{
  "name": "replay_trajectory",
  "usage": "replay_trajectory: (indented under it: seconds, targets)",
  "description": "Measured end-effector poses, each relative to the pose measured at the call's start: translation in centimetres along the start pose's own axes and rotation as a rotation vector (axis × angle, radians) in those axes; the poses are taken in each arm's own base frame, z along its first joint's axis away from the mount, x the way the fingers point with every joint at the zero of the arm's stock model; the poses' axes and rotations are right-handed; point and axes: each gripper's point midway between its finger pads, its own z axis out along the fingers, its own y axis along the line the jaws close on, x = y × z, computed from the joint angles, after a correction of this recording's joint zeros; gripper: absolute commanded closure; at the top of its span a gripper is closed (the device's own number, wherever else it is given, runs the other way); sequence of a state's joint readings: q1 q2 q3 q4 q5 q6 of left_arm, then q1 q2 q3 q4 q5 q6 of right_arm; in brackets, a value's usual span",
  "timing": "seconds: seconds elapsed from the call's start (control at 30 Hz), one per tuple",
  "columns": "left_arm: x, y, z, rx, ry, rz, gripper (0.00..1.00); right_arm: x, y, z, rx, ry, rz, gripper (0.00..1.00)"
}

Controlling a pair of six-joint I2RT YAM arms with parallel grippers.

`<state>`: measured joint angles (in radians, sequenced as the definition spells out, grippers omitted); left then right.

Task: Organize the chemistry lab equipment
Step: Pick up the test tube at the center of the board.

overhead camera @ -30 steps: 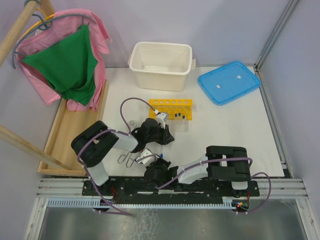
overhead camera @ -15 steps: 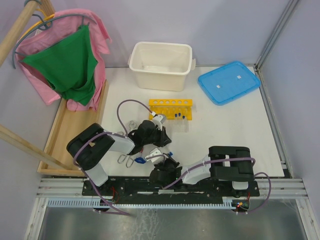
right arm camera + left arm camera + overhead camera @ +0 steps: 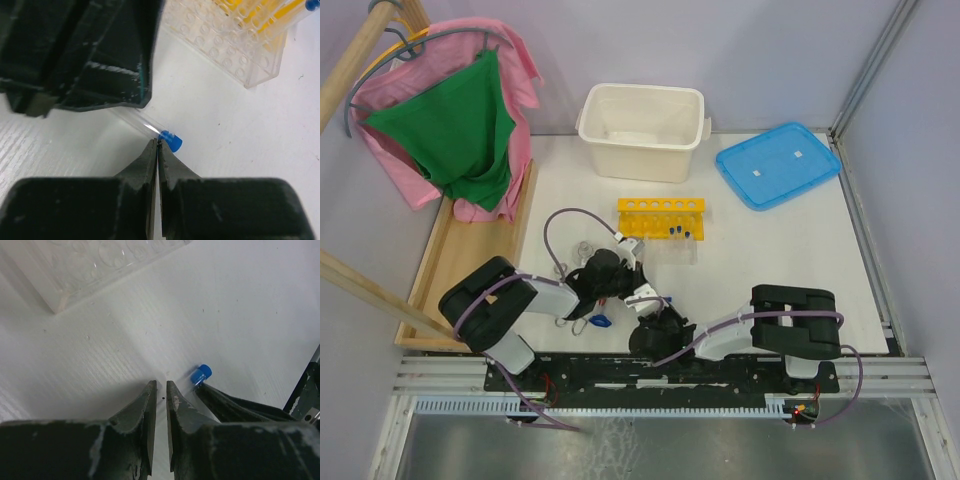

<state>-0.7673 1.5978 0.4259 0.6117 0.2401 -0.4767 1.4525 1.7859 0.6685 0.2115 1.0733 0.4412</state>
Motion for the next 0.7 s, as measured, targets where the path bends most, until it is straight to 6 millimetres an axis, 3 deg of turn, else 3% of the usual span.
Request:
replay_trajectory:
  seconds: [0.3,0.7]
  targets:
    - [1.4,-0.4,-1.6,0.019,0.023,-0.032,0.79,0.1,-1.2,1.0,0.014,0.025,0.045,0.90]
    - [2.0,0.8,-4.4,-0.100,0.067,-0.051,0.68,-0.8,-2.1,0.6,0.013,0.052,0.042,0.85]
